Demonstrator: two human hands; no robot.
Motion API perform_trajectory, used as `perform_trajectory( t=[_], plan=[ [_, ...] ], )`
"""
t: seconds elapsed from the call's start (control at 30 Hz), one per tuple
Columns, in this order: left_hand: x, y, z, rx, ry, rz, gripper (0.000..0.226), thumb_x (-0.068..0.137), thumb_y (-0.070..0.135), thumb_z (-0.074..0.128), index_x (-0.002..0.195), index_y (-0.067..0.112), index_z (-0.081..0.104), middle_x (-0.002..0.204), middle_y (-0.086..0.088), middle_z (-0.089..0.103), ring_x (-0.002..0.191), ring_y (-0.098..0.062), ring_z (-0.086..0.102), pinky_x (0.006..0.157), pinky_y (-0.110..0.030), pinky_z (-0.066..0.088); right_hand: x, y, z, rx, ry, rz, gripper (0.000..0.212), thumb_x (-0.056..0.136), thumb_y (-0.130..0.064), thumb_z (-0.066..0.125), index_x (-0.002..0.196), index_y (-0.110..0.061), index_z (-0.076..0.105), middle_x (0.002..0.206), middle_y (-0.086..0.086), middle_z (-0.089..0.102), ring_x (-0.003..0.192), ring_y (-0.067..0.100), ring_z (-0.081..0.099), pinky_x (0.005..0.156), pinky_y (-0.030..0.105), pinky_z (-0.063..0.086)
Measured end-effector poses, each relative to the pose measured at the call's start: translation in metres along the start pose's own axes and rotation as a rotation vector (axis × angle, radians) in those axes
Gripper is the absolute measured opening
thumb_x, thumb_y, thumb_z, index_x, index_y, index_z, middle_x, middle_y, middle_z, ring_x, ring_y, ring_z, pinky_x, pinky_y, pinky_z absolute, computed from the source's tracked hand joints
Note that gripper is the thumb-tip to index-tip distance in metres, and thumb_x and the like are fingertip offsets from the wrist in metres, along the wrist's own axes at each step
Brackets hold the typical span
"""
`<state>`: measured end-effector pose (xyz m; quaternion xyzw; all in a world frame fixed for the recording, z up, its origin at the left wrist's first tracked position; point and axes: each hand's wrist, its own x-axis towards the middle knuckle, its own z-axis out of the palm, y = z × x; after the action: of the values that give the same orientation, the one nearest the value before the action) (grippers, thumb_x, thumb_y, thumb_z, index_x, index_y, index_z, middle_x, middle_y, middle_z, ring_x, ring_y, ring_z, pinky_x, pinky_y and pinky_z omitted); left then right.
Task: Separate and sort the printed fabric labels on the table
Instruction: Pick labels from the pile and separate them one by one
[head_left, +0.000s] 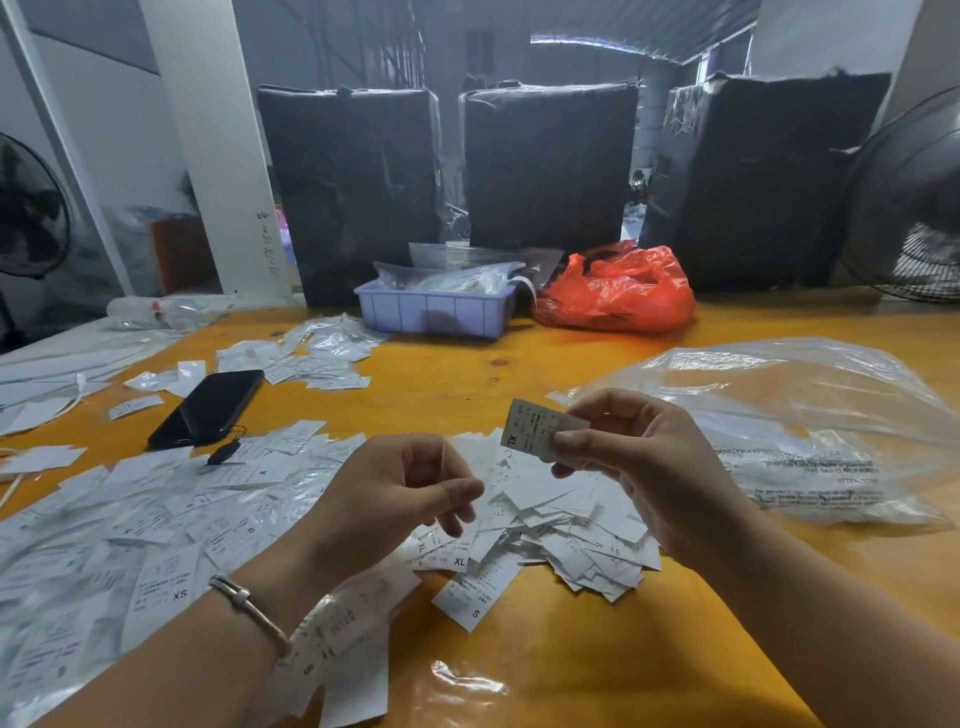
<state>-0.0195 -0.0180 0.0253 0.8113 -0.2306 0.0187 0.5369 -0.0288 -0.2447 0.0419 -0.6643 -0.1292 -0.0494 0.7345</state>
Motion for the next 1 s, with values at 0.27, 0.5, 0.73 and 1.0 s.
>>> perform_trajectory(
  t=[0.27, 0.5, 0.73, 1.0],
  plan=[
    [-0.002, 0.005, 0.001, -0.06, 0.006, 0.037, 0.026, 0.068, 0.021, 0.08, 0.075, -0.001, 0.067, 0.066, -0.012, 0.071, 0.058, -0.021, 0.066, 0.056, -0.023, 0.053, -0.002, -0.002, 0.003, 0.068, -0.031, -0.051, 0.023, 0.057, -0.008, 0.077, 0.077, -0.005, 0.067, 0.081, 0.02, 0.071, 0.064, 0.027, 0.064, 0.063, 0.025, 0.054],
    [-0.004, 0.006, 0.004, -0.02, -0.012, 0.083, 0.03, 0.066, 0.023, 0.081, 0.076, -0.002, 0.067, 0.067, -0.01, 0.071, 0.058, -0.02, 0.066, 0.057, -0.026, 0.054, -0.009, -0.009, 0.007, 0.03, -0.007, -0.241, 0.006, 0.067, -0.008, 0.072, 0.073, -0.009, 0.073, 0.077, 0.013, 0.072, 0.064, 0.017, 0.06, 0.058, 0.021, 0.05],
    [-0.004, 0.006, 0.005, -0.001, -0.037, 0.091, 0.025, 0.068, 0.023, 0.081, 0.076, 0.003, 0.069, 0.07, -0.009, 0.071, 0.059, -0.02, 0.067, 0.059, -0.027, 0.055, -0.015, -0.011, 0.015, -0.202, 0.009, -0.392, 0.003, 0.075, -0.004, 0.073, 0.078, -0.005, 0.073, 0.075, 0.012, 0.072, 0.066, 0.021, 0.064, 0.065, 0.031, 0.054],
    [-0.005, 0.009, 0.005, 0.005, -0.022, 0.102, 0.03, 0.067, 0.021, 0.08, 0.078, -0.003, 0.068, 0.068, -0.008, 0.071, 0.058, -0.02, 0.067, 0.059, -0.027, 0.056, -0.016, -0.011, 0.015, -0.372, 0.028, -0.466, 0.009, 0.078, -0.001, 0.074, 0.075, -0.01, 0.074, 0.07, 0.0, 0.071, 0.065, 0.011, 0.064, 0.066, 0.029, 0.053]
  ],
)
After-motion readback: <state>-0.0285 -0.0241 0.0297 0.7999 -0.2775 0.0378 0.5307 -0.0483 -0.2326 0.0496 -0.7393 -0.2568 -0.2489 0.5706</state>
